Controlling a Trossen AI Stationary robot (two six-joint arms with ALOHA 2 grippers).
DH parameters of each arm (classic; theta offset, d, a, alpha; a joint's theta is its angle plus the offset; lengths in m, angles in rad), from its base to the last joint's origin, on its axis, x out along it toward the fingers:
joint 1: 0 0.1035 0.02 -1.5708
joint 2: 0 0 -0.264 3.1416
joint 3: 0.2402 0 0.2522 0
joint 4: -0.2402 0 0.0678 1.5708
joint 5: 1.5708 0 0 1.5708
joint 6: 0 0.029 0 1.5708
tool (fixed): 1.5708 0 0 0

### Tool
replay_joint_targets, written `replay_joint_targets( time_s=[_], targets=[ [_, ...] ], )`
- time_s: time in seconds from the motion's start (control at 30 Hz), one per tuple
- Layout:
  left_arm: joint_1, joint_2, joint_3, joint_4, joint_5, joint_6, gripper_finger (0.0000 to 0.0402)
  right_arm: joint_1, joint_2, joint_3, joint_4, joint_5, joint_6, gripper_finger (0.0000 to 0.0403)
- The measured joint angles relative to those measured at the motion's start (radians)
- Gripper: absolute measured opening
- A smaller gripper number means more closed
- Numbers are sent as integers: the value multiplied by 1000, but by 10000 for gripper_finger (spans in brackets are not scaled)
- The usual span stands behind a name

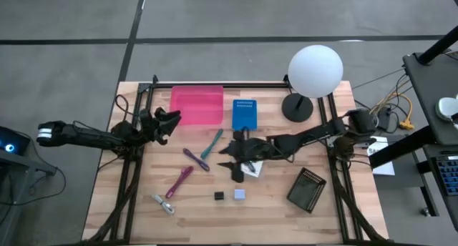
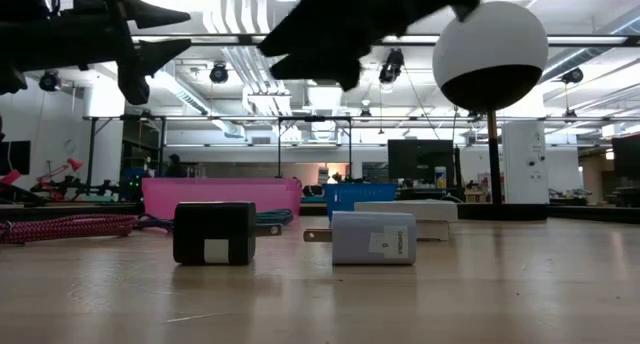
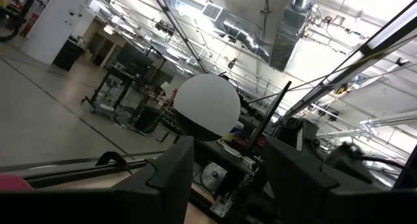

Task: Pick and place items into bin
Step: Put the top white card reader box into the black bin

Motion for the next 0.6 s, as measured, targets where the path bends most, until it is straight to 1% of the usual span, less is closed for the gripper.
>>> replay_joint_targets(
  time_s=[0.13,0.23,0.37,0.5,0.6],
  targets=[
    [0,-14,0,3,2,-1,169,-24,70,175,-341,0,69,201],
    [0,-24,-1,-1,4,0,169,-31,97,243,-524,-5,66,201],
    [0,-31,-1,0,4,0,169,-10,100,260,-651,-30,37,201],
    [0,-30,-1,-1,4,1,169,12,99,257,-731,-133,37,201],
    [0,-26,-1,-2,4,1,169,33,114,256,-776,-141,29,201]
  ],
)
